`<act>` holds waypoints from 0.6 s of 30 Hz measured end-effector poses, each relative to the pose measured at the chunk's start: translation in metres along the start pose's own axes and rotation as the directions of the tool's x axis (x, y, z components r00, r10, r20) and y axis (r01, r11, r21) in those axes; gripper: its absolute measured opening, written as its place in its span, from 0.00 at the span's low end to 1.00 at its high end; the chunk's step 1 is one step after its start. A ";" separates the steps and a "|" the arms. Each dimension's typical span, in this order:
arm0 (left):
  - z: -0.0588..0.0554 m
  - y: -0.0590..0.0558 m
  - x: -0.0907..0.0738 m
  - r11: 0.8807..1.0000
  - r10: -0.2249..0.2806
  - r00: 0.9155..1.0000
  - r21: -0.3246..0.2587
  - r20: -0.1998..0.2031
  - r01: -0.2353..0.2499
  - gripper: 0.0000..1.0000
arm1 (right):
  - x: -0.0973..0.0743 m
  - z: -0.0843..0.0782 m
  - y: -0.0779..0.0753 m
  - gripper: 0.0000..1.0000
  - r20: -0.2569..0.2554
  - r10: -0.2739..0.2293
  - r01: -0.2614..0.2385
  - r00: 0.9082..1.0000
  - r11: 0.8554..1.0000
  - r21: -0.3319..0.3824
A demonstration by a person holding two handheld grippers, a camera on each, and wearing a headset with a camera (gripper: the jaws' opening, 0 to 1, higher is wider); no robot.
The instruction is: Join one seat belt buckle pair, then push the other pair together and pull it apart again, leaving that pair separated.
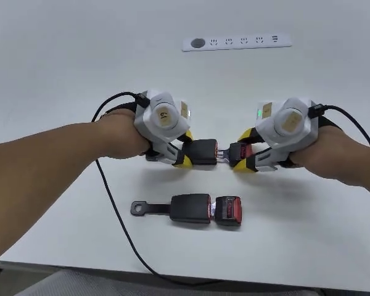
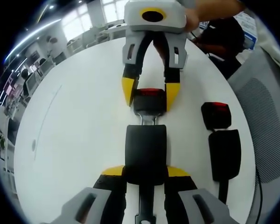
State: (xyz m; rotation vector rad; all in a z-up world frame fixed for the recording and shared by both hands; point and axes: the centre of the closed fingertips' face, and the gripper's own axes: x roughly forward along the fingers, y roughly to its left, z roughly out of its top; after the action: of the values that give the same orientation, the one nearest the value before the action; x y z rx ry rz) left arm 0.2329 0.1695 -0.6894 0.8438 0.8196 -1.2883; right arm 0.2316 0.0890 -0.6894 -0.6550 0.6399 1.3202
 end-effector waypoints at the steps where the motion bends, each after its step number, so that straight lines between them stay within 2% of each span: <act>1: 0.000 0.000 0.000 1.000 -0.001 1.000 -0.002 -0.002 0.001 0.31 | -0.001 -0.002 0.000 0.34 -0.002 0.001 -0.001 1.000 1.000 -0.002; 7: 0.000 -0.001 0.001 1.000 -0.011 1.000 -0.003 -0.004 0.011 0.31 | -0.015 -0.019 -0.004 0.34 -0.016 -0.006 0.006 1.000 1.000 0.005; 14: -0.002 0.000 0.002 1.000 -0.005 1.000 -0.008 0.015 0.005 0.31 | -0.036 -0.043 -0.013 0.34 -0.025 -0.035 0.036 0.999 0.998 0.044; 18: 0.000 -0.002 0.000 1.000 -0.006 1.000 -0.006 0.023 0.006 0.31 | -0.048 -0.055 -0.014 0.35 -0.044 -0.041 0.043 0.998 0.998 0.045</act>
State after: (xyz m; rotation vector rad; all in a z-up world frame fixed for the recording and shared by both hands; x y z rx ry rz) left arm 0.2313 0.1690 -0.6899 0.8214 0.8082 -1.2984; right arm 0.2357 0.0144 -0.6894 -0.6572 0.6858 1.2518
